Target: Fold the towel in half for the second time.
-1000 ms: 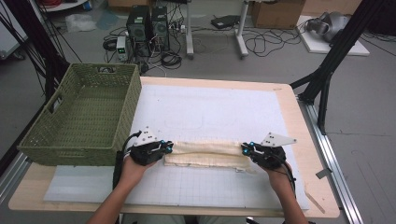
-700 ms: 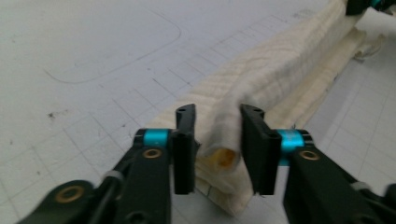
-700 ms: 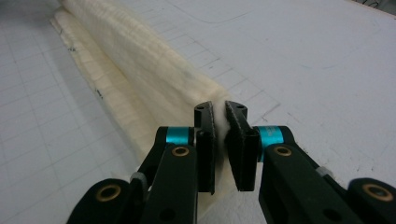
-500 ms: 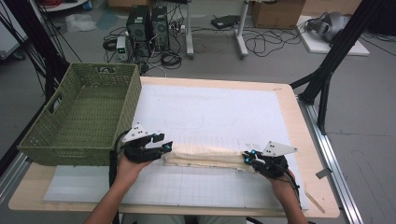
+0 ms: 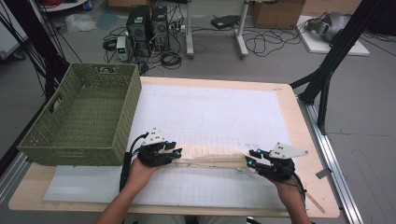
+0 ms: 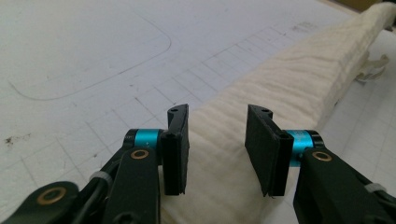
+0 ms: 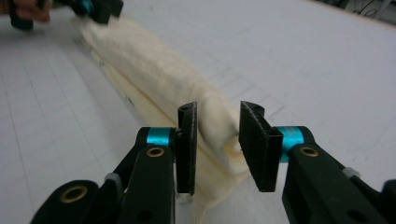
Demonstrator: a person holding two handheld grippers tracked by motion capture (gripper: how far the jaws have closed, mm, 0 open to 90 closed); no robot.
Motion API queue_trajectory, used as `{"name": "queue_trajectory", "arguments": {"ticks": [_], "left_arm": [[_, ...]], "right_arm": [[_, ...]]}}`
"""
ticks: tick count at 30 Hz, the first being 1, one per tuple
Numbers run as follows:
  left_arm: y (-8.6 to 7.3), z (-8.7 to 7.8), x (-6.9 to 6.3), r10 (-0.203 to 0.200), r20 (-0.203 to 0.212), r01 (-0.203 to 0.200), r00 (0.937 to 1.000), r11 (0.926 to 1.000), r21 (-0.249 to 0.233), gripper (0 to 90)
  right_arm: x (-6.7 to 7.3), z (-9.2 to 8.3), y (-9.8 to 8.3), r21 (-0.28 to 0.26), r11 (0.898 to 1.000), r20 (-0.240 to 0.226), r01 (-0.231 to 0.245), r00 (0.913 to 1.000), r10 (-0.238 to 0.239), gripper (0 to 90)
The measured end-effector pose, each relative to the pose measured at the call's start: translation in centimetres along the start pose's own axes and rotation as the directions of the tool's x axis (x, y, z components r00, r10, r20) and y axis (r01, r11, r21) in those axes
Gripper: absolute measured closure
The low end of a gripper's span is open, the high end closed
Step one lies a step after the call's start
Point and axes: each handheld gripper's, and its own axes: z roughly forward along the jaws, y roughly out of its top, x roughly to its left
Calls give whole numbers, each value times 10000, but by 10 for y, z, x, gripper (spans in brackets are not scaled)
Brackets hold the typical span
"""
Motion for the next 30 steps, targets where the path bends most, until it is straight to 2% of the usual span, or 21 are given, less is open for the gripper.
{"name": "queue_trajectory", "arguments": {"ticks": [2,6,8,13,17,20,23,26,30], "left_arm": [[-2,2,-1,93,-2,-93,10000,9998,179,607],[-4,4,-1,189,-48,-187,9998,9991,372,616],[-4,3,-1,258,-59,-255,9997,9989,396,616],[-5,4,-2,277,-66,-274,9996,9987,432,616],[-6,5,-3,358,-52,-355,9993,9982,487,621],[-6,5,-3,394,-29,-392,9992,9978,542,624],[-7,5,-3,391,-24,-389,9992,9979,518,626],[-7,5,-3,322,-23,-320,9995,9981,520,626],[-7,5,-3,284,-39,-282,9996,9982,536,629]], "right_arm": [[2,-5,10,-445,9988,131,-188,9997,194,616],[7,0,29,-779,9966,529,-281,9981,322,574],[8,10,36,-641,9971,648,-420,9968,462,555],[10,45,45,128,9996,864,-263,9959,251,570],[8,68,48,561,9971,748,-508,9961,465,566],[7,79,45,1077,9915,641,-729,9957,662,561],[7,83,37,1469,9857,473,-828,9959,766,579],[9,81,24,1752,9815,302,-772,9969,730,602],[6,69,6,1782,9806,296,-819,9965,779,611]]}}
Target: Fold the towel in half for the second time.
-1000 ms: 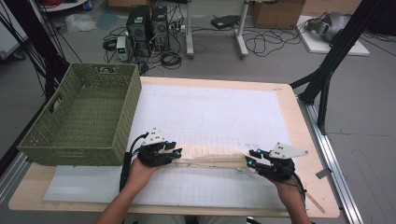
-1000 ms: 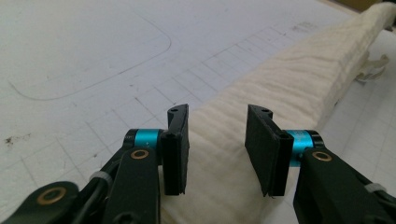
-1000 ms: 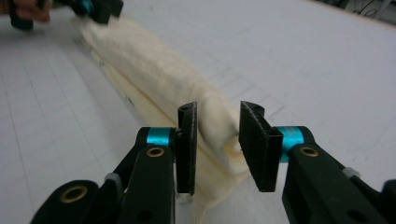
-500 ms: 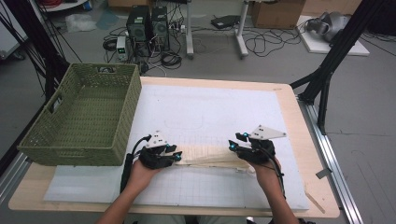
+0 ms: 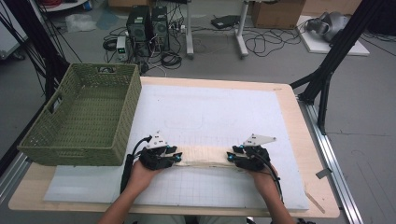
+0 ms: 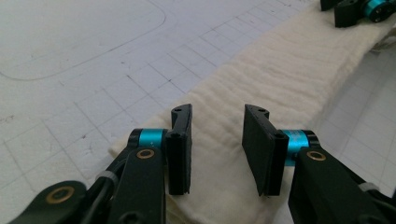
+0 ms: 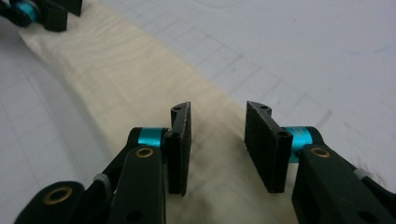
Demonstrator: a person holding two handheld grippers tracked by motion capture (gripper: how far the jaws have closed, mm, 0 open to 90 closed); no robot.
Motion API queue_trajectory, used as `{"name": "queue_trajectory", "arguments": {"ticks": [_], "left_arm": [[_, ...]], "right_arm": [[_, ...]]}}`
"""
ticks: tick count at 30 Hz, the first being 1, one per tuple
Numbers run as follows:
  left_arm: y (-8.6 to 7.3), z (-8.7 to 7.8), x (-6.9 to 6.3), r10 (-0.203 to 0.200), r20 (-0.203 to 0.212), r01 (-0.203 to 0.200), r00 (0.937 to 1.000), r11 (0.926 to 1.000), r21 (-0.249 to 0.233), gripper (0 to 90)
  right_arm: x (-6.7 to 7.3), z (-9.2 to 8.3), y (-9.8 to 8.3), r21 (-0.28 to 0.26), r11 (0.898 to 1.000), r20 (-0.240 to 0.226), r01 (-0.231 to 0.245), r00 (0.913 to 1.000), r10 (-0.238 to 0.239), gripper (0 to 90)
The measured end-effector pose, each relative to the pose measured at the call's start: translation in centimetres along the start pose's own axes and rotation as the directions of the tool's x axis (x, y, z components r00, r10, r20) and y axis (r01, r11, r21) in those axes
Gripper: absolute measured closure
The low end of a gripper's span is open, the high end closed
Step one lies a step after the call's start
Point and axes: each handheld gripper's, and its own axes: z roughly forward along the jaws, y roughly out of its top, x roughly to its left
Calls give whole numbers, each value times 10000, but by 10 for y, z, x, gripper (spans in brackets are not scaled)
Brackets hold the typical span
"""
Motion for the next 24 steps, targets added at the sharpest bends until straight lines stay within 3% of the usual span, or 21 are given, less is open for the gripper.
{"name": "queue_trajectory", "arguments": {"ticks": [5,8,12,13,14,19,24], "left_arm": [[0,0,0,-22,-10,22,10000,10000,33,628],[0,0,0,-4,-42,4,10000,10000,85,627],[-1,0,-1,104,-236,-97,9997,9995,295,654],[-1,0,-1,189,-326,-175,9993,9989,426,667],[-1,0,-1,223,-395,-204,9990,9987,469,681],[-2,-1,-3,467,-660,-423,9967,9969,667,719],[-4,-4,-2,447,-724,-403,9964,9973,619,728]], "right_arm": [[-9,-15,-20,-95,9999,143,-126,9998,127,616],[-12,-22,-26,-139,9999,232,-31,9997,34,618],[-16,-26,-32,-179,9997,686,143,9976,-130,617],[-18,-27,-34,-195,9998,668,-27,9978,40,616],[-19,-27,-34,-208,9996,733,-185,9971,200,610],[-17,-25,-34,103,9999,1042,-76,9945,65,611],[-14,-24,-34,135,9999,1265,19,9920,-36,609]]}}
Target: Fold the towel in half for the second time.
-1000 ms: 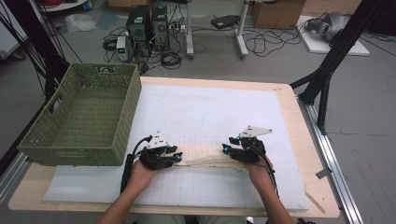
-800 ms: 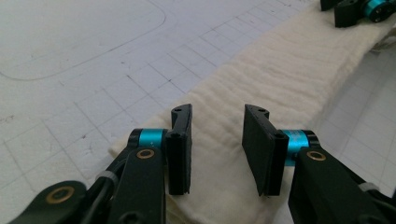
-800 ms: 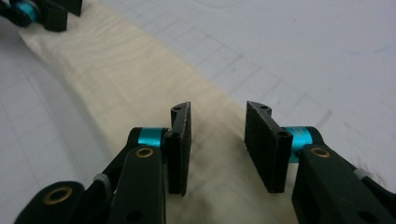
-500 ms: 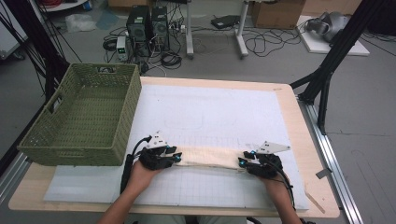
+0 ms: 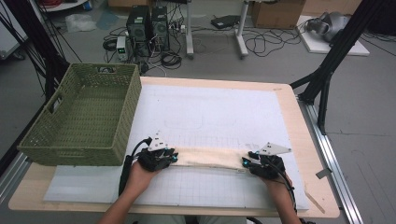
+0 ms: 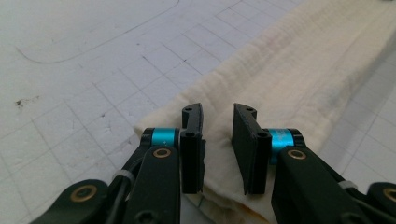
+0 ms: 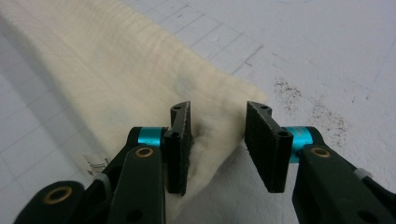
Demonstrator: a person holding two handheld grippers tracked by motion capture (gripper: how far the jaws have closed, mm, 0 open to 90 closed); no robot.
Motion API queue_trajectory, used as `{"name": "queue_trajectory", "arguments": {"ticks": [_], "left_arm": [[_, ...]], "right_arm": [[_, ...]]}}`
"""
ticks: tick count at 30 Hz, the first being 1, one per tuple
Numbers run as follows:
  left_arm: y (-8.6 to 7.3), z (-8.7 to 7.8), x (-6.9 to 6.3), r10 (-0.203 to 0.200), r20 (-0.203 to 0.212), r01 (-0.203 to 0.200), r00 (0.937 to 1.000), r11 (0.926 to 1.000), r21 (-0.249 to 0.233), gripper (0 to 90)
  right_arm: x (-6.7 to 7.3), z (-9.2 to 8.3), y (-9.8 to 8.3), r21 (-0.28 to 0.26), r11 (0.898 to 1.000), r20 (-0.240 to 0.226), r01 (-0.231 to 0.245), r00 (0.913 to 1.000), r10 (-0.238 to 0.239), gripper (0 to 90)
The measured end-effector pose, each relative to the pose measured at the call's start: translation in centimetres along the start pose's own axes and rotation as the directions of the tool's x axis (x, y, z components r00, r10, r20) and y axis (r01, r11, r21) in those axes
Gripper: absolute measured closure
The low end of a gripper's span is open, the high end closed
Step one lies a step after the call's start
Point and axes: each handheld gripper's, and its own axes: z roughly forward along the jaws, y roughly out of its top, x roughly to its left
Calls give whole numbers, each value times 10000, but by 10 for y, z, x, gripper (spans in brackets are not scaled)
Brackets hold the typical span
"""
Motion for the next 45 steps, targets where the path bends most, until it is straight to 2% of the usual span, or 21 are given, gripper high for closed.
{"name": "queue_trajectory", "arguments": {"ticks": [4,8,12,15,18,21,24,31,35,38,41,45], "left_arm": [[-1,-3,0,-34,7,34,10000,10000,-39,716],[-1,-13,9,-501,44,503,9987,9977,-453,603],[-2,-26,21,-1159,-122,1134,9932,9849,-1310,517],[0,-33,26,-1558,15,1530,9878,9683,-1976,430],[3,-38,26,-1553,125,1537,9878,9583,-2408,346],[7,-41,25,-1671,179,1656,9858,9475,-2736,252],[9,-43,24,-1600,214,1588,9869,9391,-3047,194],[10,-45,26,-1530,289,1541,9878,9344,-3212,184],[12,-47,26,-1461,287,1472,9888,9302,-3363,184],[12,-48,26,-1389,230,1385,9900,9315,-3365,184],[11,-48,26,-1425,189,1405,9896,9305,-3382,184],[10,-48,27,-1479,175,1453,9889,9329,-3296,185]], "right_arm": [[0,-1,0,-5,9999,29,-120,9999,120,565],[-3,-5,0,-201,9992,-102,-344,9994,342,493],[-4,-18,6,-676,9969,-46,-392,9992,390,413],[-8,-28,9,-1178,9916,9,-537,9985,542,345],[-13,-38,9,-1517,9872,149,-501,9985,530,298],[-18,-45,7,-1657,9850,436,-476,9975,555,245],[-21,-50,5,-1729,9835,466,-530,9970,619,209],[-21,-54,7,-1974,9795,385,-391,9981,476,122],[-22,-57,8,-2071,9772,297,-463,9981,536,114],[-24,-58,6,-1984,9790,319,-462,9981,535,113],[-25,-57,6,-1959,9795,318,-479,9980,551,112],[-25,-55,6,-1913,9802,310,-504,9979,573,112]]}}
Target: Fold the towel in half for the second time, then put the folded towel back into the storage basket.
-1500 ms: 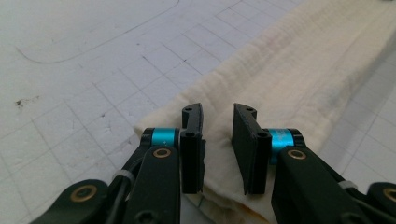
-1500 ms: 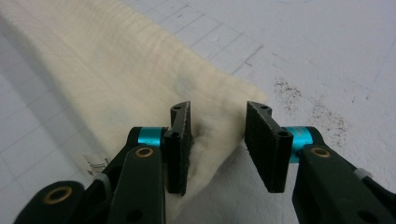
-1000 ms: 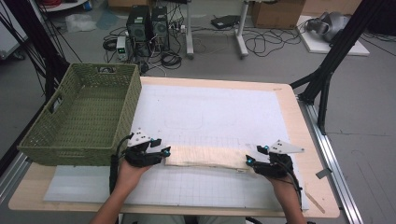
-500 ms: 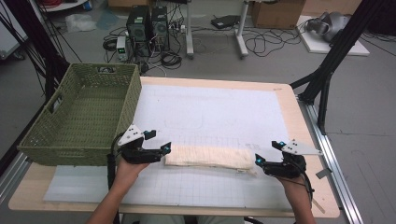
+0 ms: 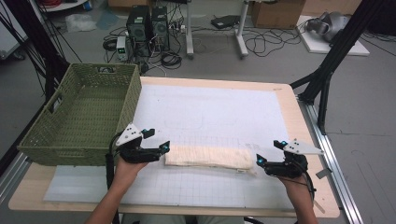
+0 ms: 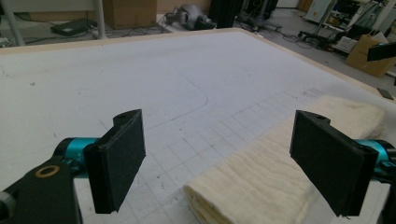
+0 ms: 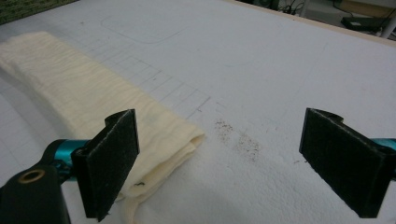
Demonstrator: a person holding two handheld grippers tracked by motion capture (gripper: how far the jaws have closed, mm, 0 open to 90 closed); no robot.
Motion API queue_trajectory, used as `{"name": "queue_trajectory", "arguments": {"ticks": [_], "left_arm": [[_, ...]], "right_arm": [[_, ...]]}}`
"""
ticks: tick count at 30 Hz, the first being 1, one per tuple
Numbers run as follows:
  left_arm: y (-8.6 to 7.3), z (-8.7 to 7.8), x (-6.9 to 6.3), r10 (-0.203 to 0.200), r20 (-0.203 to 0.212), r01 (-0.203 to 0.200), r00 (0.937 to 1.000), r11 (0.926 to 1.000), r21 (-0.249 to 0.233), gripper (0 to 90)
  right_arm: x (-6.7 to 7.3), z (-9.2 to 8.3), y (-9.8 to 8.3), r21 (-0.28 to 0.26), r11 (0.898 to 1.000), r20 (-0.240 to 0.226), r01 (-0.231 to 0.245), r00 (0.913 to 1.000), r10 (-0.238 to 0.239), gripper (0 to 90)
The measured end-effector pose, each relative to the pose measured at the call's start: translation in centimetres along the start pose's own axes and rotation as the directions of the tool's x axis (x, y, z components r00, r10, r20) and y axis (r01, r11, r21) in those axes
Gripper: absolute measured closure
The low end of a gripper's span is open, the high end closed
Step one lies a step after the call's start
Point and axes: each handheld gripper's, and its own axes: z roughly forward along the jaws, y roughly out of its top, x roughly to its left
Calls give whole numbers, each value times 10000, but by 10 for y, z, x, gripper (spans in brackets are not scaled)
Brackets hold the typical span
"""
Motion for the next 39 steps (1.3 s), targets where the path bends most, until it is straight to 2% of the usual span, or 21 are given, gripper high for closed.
{"name": "queue_trajectory", "arguments": {"ticks": [15,20,24,27,29,32,35,39], "left_arm": [[-2,2,-1,-113,-56,114,9999,9998,174,187],[-4,4,-1,-190,-70,193,9998,9988,439,194],[-7,8,-2,-263,-77,268,9996,9956,903,196],[-11,11,-2,-351,-87,359,9993,9896,1390,209],[-12,12,-3,-417,-198,442,9989,9875,1513,224],[-14,14,-4,-410,-59,414,9991,9840,1730,242],[-16,15,-6,-509,-116,521,9986,9795,1947,265],[-20,14,-6,-659,-238,696,9975,9707,2301,315]], "right_arm": [[0,1,-1,2,10000,-30,-5,10000,5,113],[2,4,-2,83,10000,-133,-27,9999,28,113],[3,5,-3,113,9999,-205,-122,9997,124,112],[2,5,-3,88,9997,-230,-227,9995,229,112],[3,6,-3,123,9998,-271,-182,9995,185,112],[4,8,-3,184,9997,-351,-168,9992,175,112],[4,9,-4,260,9996,-421,-144,9990,154,112],[4,10,-4,248,9992,-570,-326,9978,340,112]]}}
